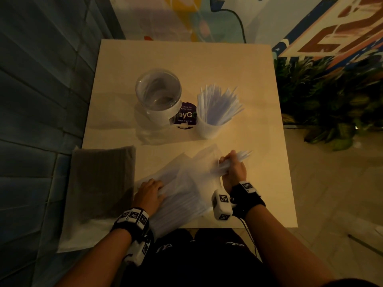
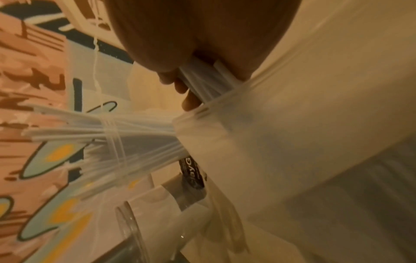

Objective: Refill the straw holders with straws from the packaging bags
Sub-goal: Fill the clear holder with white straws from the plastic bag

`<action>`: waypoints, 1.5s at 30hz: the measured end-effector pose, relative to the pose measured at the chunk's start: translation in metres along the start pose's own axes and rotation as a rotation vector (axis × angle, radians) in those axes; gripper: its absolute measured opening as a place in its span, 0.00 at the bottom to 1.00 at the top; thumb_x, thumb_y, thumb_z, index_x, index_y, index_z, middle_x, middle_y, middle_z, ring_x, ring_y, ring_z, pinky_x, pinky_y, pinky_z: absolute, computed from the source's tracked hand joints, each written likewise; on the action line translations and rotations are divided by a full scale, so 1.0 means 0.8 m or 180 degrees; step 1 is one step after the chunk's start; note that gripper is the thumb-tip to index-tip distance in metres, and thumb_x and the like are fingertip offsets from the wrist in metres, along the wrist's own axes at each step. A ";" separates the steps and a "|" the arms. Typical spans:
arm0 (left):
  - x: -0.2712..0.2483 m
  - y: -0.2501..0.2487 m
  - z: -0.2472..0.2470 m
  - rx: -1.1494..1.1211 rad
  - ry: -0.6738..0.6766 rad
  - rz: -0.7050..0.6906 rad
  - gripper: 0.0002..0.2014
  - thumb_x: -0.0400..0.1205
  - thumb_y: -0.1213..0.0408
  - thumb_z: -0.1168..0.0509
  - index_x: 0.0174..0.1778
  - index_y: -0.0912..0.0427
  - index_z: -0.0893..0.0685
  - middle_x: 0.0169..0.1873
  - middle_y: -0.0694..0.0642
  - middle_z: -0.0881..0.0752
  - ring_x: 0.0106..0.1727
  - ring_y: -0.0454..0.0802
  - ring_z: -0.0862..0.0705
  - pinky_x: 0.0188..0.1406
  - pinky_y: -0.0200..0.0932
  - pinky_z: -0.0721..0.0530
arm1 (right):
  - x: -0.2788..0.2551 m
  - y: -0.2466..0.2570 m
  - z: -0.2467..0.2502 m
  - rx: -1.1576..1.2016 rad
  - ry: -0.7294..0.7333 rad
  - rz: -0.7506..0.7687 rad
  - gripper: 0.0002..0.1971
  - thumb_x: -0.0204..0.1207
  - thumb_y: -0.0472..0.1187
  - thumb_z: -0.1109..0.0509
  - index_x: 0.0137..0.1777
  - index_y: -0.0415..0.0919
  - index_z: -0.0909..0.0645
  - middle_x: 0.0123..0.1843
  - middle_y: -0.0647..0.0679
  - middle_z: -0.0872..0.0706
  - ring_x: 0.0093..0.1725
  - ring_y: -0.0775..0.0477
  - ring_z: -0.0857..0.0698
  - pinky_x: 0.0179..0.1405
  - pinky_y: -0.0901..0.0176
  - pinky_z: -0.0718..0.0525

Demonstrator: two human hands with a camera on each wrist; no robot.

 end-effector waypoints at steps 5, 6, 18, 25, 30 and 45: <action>0.001 0.002 -0.001 -0.0047 -0.0021 -0.0010 0.12 0.81 0.53 0.32 0.57 0.52 0.19 0.57 0.54 0.21 0.60 0.59 0.23 0.59 0.56 0.21 | 0.007 0.009 0.001 0.0204 -0.0167 0.0122 0.22 0.86 0.53 0.37 0.32 0.43 0.31 0.21 0.49 0.28 0.23 0.47 0.28 0.27 0.58 0.23; 0.001 0.002 -0.001 -0.0046 -0.0014 -0.0011 0.12 0.81 0.53 0.32 0.58 0.52 0.19 0.58 0.53 0.21 0.60 0.59 0.23 0.59 0.56 0.21 | 0.006 0.012 0.001 0.0174 -0.0188 0.0190 0.22 0.85 0.54 0.36 0.32 0.43 0.31 0.20 0.49 0.30 0.22 0.47 0.29 0.26 0.58 0.24; 0.002 0.003 0.000 -0.0072 0.0019 -0.0020 0.15 0.81 0.51 0.33 0.58 0.55 0.18 0.58 0.57 0.21 0.60 0.60 0.23 0.61 0.54 0.23 | 0.003 0.051 -0.010 0.0195 -0.0497 0.0593 0.25 0.80 0.57 0.29 0.30 0.44 0.34 0.21 0.51 0.35 0.19 0.50 0.35 0.20 0.61 0.32; 0.002 0.006 -0.002 -0.0070 0.0021 -0.0017 0.13 0.80 0.51 0.32 0.57 0.52 0.18 0.58 0.55 0.21 0.60 0.58 0.23 0.61 0.53 0.22 | 0.012 0.062 -0.013 0.0279 -0.0607 0.0650 0.24 0.80 0.57 0.30 0.31 0.43 0.31 0.21 0.49 0.33 0.19 0.49 0.33 0.22 0.58 0.29; 0.002 0.005 0.000 -0.0102 0.0094 0.0008 0.16 0.81 0.49 0.32 0.58 0.56 0.18 0.58 0.57 0.21 0.60 0.60 0.23 0.61 0.55 0.23 | 0.012 0.050 -0.011 0.0216 -0.0635 0.0752 0.24 0.82 0.54 0.31 0.29 0.41 0.30 0.21 0.46 0.28 0.19 0.47 0.27 0.24 0.55 0.23; 0.001 0.003 0.004 -0.0155 0.0031 -0.0066 0.10 0.79 0.54 0.31 0.51 0.54 0.19 0.54 0.56 0.19 0.57 0.60 0.21 0.58 0.54 0.21 | 0.012 0.121 0.016 0.0556 -0.0820 0.1058 0.24 0.82 0.56 0.32 0.30 0.44 0.32 0.22 0.50 0.35 0.20 0.49 0.35 0.23 0.60 0.31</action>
Point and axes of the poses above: each hand's wrist, its own x-axis towards the middle knuckle, its own z-axis out of the back of the hand, y = z × x, the point moved 1 cm from there along x, towards the middle knuckle
